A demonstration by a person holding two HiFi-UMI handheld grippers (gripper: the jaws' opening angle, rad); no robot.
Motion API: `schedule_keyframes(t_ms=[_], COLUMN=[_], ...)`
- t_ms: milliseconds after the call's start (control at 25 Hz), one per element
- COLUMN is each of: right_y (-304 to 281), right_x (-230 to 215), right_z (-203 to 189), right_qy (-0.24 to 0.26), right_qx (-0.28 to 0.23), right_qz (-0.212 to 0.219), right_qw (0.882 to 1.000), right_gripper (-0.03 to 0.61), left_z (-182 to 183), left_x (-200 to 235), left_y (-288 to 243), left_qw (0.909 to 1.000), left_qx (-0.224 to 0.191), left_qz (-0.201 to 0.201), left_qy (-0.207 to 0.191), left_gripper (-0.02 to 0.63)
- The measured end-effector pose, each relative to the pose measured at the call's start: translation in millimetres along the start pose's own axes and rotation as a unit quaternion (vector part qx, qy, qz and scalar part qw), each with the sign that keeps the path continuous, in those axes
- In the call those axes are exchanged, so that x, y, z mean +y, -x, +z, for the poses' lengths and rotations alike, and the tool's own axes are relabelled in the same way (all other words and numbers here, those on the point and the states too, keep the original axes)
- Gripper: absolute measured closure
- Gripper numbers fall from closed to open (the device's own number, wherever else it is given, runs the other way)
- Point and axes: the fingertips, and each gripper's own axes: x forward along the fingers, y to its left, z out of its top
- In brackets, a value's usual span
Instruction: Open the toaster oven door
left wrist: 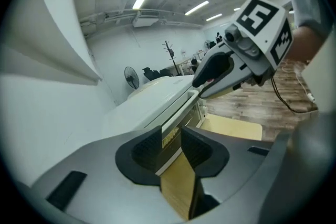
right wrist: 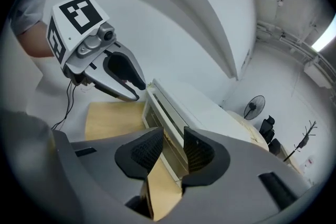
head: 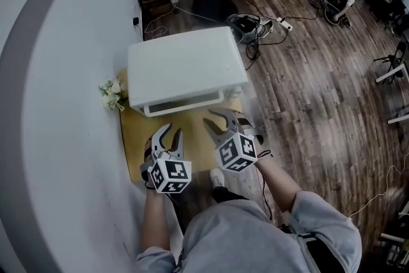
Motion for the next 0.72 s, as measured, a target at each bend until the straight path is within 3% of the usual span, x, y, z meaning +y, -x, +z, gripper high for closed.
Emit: schedule_keyframes(t_ms=[160,320,720], right_y=[-17.2,-31.6,-53.6], right_x=[0.3,2.3,-13.5], right_z=[-5.8,-13.2,-26.9], right_qy=[0.063,0.109,0.125], right_qx=[0.034,0.064,0.089], right_qz=[0.031,0.055,0.072], right_qw=[0.997,0.99,0.986], right_gripper=[0.485,0.485,0.485], left_z=[-4.9,-9.8,-14.5], left_x=[4.7,7.4,16.5], left_y=[-19.9,-37.1,-68.7], left_qw=[0.9979,0.9946,0.9889], left_qx=[0.035,0.059,0.095], left_qz=[-0.017,-0.028,-0.04], left_qy=[-0.053,-0.081,-0.107], left_gripper=[0.508,0.508,0.508])
